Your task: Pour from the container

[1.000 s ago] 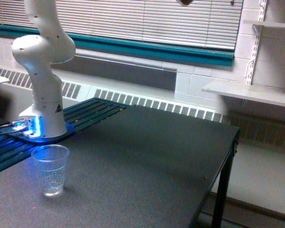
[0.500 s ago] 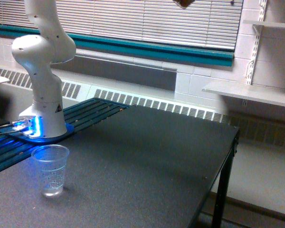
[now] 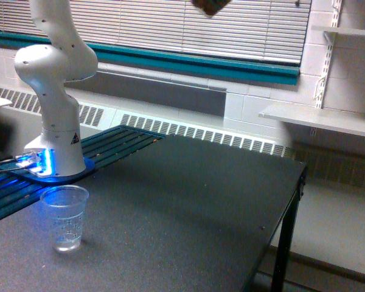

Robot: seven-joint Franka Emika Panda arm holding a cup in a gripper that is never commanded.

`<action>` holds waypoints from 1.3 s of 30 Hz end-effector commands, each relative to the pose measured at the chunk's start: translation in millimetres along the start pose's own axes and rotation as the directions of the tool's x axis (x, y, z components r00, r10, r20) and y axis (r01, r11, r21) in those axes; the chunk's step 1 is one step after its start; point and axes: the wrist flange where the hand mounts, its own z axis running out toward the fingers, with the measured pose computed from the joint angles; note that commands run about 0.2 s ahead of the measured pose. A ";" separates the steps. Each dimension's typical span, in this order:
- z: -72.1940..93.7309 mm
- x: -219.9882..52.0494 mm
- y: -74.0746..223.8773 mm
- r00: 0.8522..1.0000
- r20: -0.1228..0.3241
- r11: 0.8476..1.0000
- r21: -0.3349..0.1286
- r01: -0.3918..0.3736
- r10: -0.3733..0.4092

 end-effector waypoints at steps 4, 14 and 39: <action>-4.1 7.0 64.8 0.998 -0.010 0.997 -0.051 0.060 -0.061; 1.5 -8.6 123.8 0.994 0.027 0.989 -0.101 0.105 -0.102; 16.0 -72.2 244.6 0.968 0.135 0.961 -0.150 0.233 -0.214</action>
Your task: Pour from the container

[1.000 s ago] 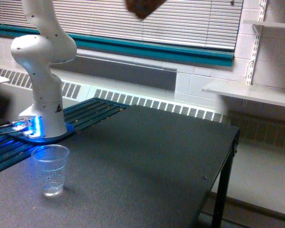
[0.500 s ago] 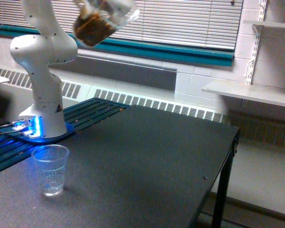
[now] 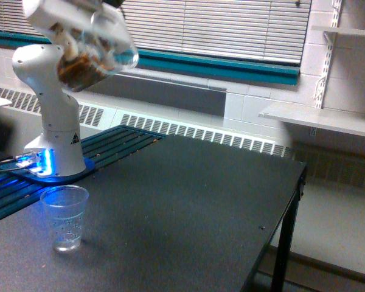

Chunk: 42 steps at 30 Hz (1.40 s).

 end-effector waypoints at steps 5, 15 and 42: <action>4.2 -26.0 33.9 0.992 0.020 0.992 -0.015 0.122 -0.122; 12.4 -56.6 61.9 0.988 0.058 0.989 -0.027 0.147 -0.145; 29.0 -131.2 98.2 0.958 0.183 0.969 -0.073 0.237 -0.220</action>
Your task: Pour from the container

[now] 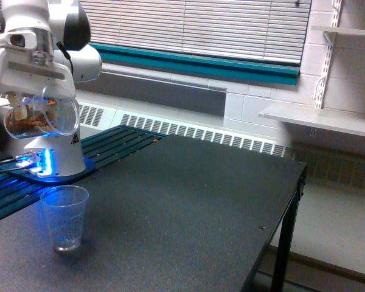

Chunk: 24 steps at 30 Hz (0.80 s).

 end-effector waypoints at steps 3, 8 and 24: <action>5.2 -9.7 -5.5 0.997 0.012 0.997 -0.012 0.082 -0.082; 9.0 -15.2 -6.4 0.994 0.017 0.994 -0.020 0.106 -0.106; 18.1 -35.6 4.5 0.988 0.052 0.987 -0.066 0.148 -0.145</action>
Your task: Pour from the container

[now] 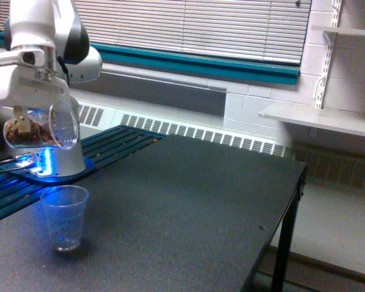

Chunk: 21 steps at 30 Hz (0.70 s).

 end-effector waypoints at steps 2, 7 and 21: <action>1.7 -6.6 4.8 1.000 -0.003 1.000 -0.021 0.005 -0.005; 5.1 -10.5 4.7 1.000 0.008 0.999 -0.034 0.018 -0.018; 12.2 -15.8 4.0 0.998 0.030 0.996 -0.067 0.055 -0.053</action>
